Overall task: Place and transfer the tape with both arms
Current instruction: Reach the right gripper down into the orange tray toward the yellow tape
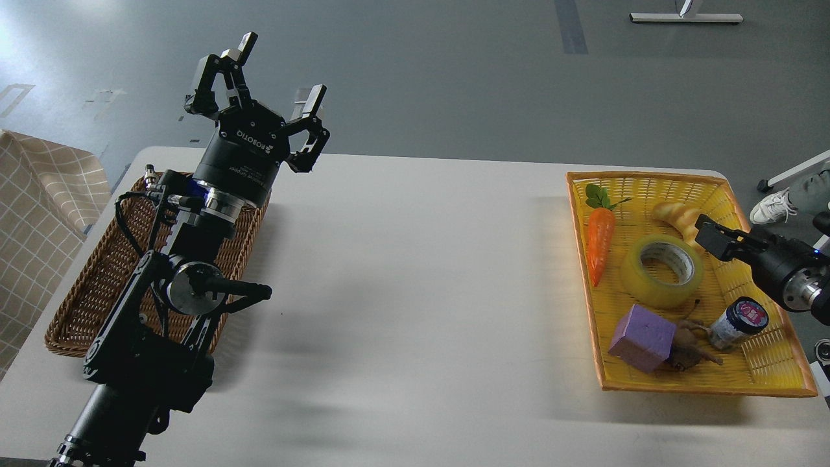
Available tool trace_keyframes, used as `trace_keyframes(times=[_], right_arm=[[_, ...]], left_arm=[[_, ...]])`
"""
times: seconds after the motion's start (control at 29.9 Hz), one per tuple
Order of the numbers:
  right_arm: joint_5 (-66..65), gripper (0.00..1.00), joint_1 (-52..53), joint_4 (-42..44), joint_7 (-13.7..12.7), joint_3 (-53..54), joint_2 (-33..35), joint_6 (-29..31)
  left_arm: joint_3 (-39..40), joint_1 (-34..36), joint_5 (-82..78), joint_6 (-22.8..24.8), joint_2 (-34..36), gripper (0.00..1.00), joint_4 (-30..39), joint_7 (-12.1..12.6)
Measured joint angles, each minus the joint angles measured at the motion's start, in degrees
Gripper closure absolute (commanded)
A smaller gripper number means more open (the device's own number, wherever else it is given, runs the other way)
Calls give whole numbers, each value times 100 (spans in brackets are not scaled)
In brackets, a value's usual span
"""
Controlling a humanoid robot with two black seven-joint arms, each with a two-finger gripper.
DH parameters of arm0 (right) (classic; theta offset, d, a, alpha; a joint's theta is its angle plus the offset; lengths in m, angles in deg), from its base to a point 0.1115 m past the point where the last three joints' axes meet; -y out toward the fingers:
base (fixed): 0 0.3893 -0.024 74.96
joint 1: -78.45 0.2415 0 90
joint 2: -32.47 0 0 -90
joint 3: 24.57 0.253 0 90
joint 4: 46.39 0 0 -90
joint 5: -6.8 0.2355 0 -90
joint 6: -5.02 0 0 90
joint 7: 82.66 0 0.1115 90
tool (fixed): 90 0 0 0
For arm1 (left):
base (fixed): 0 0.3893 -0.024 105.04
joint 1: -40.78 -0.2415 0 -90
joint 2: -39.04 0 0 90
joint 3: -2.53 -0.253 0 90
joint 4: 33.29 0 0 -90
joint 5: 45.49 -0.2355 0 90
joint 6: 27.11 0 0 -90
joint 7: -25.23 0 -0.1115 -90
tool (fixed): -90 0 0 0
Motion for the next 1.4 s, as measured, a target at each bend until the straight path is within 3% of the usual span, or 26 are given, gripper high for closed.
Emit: trace_keyframes(times=[0.97, 1.2, 1.4], right_arm=[[0, 12, 126, 433, 9, -440, -188, 1], [0, 25, 263, 599, 17, -583, -190, 1], [0, 29, 454, 601, 17, -771, -193, 2]], left_arm=[[35, 0, 6, 109, -36, 1, -1, -7], [44, 0, 6, 114, -15, 1, -1, -8], [56, 0, 6, 114, -2, 1, -1, -8]])
